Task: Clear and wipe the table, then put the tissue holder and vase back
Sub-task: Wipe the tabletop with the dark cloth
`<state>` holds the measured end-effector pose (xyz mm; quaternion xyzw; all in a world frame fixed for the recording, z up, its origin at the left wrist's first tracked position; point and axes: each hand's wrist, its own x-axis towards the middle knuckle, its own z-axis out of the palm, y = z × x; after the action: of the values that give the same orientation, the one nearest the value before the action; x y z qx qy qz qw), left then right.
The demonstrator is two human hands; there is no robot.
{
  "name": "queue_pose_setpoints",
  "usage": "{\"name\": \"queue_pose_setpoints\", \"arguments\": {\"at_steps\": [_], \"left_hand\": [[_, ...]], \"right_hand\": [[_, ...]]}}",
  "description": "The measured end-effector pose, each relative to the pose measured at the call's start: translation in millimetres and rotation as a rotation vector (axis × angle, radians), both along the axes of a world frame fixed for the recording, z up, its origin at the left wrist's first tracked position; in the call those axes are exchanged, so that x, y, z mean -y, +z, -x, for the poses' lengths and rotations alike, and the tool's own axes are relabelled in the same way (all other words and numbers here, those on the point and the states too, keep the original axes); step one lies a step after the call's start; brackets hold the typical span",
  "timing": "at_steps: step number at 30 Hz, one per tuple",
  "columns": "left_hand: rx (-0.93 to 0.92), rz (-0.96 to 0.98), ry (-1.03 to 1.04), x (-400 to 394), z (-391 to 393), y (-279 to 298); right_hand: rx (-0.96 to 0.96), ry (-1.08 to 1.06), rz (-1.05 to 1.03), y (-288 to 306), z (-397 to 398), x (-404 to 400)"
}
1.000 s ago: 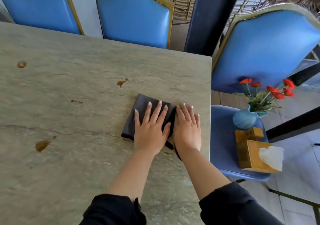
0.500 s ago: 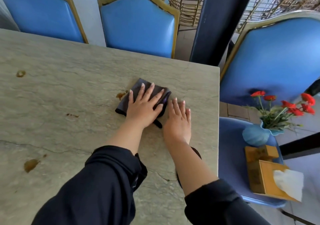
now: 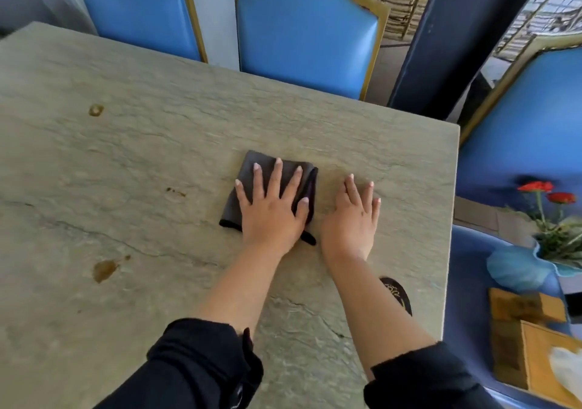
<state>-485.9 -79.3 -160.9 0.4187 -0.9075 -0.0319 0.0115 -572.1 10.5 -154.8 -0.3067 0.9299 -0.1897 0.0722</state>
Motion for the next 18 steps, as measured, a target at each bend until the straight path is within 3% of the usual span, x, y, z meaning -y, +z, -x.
{"name": "queue_pose_setpoints", "arguments": {"at_steps": [5, 10, 14, 18], "left_hand": [[-0.001, 0.011, -0.187, 39, -16, -1], [0.007, -0.066, 0.117, 92, -26, 2], [-0.017, -0.077, 0.173, 38, -45, 4], [-0.023, 0.006, -0.030, -50, -90, 3]], "right_hand": [[-0.034, 0.015, -0.042, -3, -21, 6], [-0.104, 0.017, -0.087, -5, -21, 9], [-0.081, 0.013, -0.078, -2, -21, 10], [-0.008, 0.020, 0.026, 1, -24, 5]]}}
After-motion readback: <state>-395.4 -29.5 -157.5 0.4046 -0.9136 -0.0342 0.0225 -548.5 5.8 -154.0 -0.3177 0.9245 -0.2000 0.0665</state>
